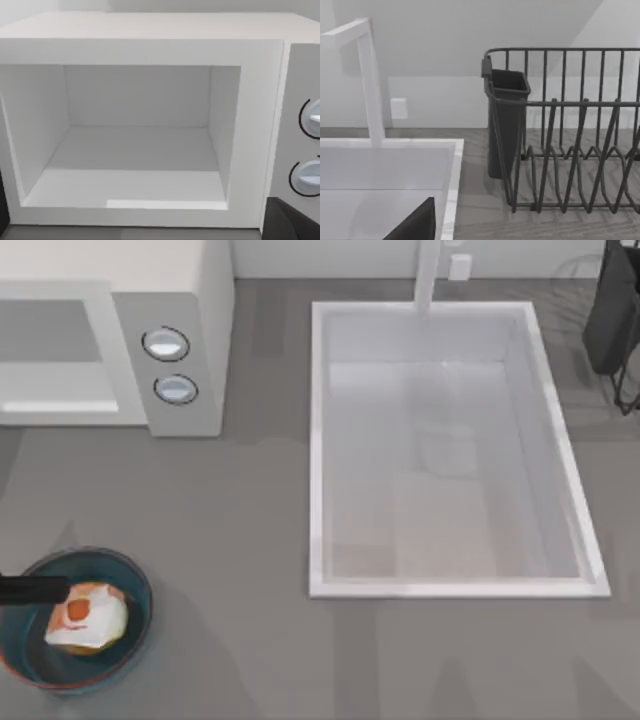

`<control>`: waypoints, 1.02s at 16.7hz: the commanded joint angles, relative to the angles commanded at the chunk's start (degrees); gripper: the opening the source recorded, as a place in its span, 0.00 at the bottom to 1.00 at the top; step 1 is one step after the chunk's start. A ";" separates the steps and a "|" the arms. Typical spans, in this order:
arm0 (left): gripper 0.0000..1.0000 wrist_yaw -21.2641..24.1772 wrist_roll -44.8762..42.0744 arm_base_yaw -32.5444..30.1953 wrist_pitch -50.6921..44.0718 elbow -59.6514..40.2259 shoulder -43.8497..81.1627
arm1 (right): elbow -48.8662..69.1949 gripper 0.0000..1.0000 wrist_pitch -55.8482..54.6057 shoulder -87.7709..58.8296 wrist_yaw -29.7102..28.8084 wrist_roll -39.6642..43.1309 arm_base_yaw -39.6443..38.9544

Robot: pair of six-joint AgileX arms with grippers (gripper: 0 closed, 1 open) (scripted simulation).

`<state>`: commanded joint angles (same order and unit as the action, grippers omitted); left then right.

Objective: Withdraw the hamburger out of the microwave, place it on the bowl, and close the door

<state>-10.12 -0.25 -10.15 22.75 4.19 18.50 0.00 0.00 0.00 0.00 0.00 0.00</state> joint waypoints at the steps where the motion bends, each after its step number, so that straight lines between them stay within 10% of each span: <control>1: 0.00 0.00 0.00 0.00 0.00 0.00 0.00 | 0.00 1.00 0.00 0.00 0.00 0.00 0.00; 17: 0.00 -6.10 -0.62 -5.22 13.95 -1.71 15.81 | 0.00 1.00 0.00 0.00 0.00 0.00 0.00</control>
<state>-16.22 -0.86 -15.38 36.71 2.48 34.31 0.00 0.00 0.00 0.00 0.00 0.00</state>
